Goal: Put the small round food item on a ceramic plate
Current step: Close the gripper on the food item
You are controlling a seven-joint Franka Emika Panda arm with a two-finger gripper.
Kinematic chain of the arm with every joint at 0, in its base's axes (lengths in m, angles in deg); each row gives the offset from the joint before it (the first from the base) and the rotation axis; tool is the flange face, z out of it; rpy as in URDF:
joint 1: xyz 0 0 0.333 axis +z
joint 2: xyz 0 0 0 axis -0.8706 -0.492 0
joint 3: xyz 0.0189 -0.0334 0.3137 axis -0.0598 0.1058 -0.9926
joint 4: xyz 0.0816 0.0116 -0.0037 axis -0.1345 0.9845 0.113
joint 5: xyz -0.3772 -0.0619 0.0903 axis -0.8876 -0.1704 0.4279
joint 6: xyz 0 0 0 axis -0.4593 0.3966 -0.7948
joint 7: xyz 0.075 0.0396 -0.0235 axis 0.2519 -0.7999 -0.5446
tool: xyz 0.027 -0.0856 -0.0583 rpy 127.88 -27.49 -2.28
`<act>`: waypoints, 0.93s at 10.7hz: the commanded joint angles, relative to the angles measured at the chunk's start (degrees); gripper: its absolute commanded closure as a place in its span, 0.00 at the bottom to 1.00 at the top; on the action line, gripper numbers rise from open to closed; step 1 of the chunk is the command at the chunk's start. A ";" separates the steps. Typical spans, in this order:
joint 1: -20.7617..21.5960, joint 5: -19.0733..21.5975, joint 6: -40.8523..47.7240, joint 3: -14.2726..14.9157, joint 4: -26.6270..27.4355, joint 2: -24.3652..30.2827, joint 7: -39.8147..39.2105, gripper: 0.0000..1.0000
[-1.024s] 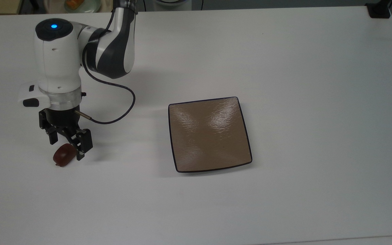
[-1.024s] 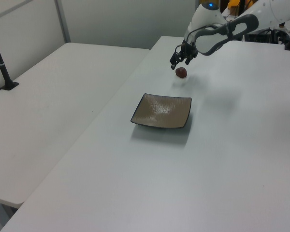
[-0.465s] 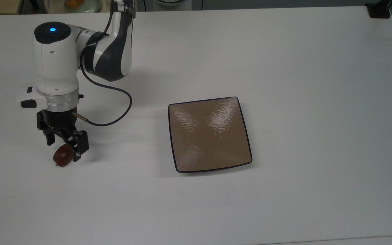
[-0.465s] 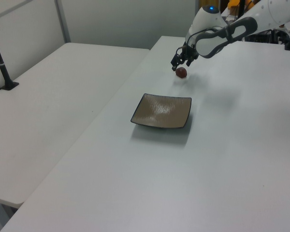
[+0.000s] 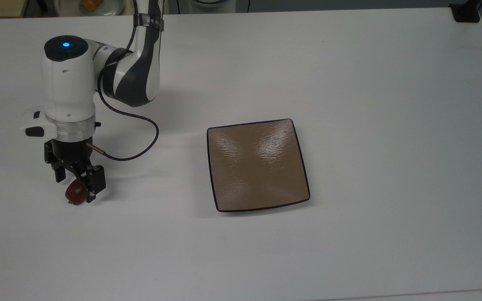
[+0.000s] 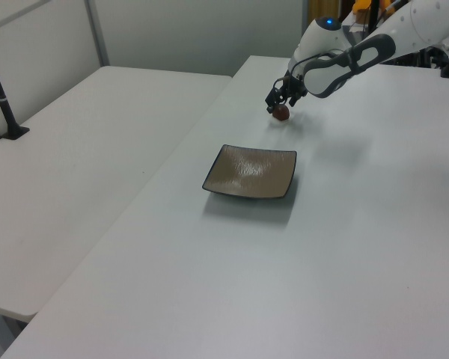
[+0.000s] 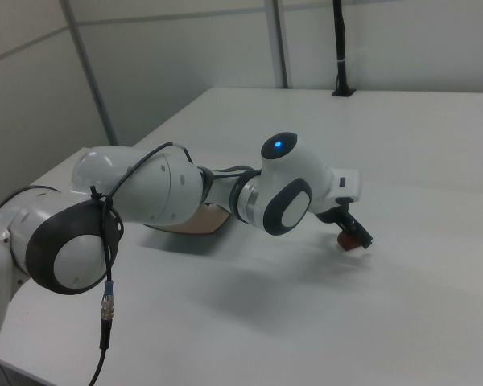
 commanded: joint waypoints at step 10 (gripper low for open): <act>0.29 -0.34 -0.75 0.15 0.46 0.73 1.22 0.75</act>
